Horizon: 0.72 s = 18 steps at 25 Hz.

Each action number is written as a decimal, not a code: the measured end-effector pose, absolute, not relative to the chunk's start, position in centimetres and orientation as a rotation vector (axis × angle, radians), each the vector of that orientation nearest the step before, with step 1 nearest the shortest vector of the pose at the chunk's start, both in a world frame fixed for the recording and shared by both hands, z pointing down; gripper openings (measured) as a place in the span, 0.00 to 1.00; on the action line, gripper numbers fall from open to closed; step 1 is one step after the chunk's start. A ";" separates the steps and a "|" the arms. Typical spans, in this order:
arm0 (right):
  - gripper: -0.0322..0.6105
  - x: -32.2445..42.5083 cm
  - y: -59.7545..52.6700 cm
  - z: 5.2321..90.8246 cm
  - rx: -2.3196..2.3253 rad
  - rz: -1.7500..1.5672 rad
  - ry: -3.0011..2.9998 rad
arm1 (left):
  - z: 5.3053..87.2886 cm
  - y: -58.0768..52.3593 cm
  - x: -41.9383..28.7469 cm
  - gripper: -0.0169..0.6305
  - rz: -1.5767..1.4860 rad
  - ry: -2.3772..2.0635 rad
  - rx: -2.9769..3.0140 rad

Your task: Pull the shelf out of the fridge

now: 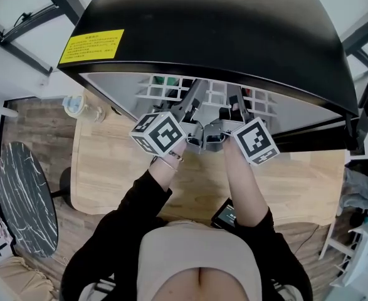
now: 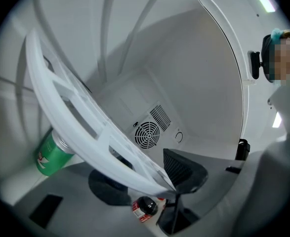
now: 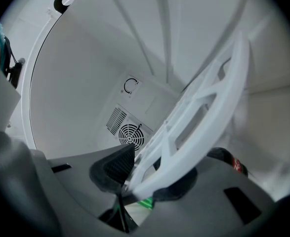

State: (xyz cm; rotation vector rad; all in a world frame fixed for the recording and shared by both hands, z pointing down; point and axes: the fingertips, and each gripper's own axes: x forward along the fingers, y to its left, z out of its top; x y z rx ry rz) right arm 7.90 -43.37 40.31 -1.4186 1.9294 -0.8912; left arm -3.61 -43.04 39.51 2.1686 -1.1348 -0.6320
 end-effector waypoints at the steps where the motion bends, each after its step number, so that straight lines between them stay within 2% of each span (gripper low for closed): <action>1: 0.26 7.9 -43.4 40.3 -1.418 -0.894 1.929 | 39.5 -43.0 -3.6 0.34 -0.634 -1.134 2.167; 18: 0.26 7.8 -42.5 40.3 -1.380 -0.899 1.930 | 39.6 -42.2 -3.6 0.33 -0.662 -1.103 2.155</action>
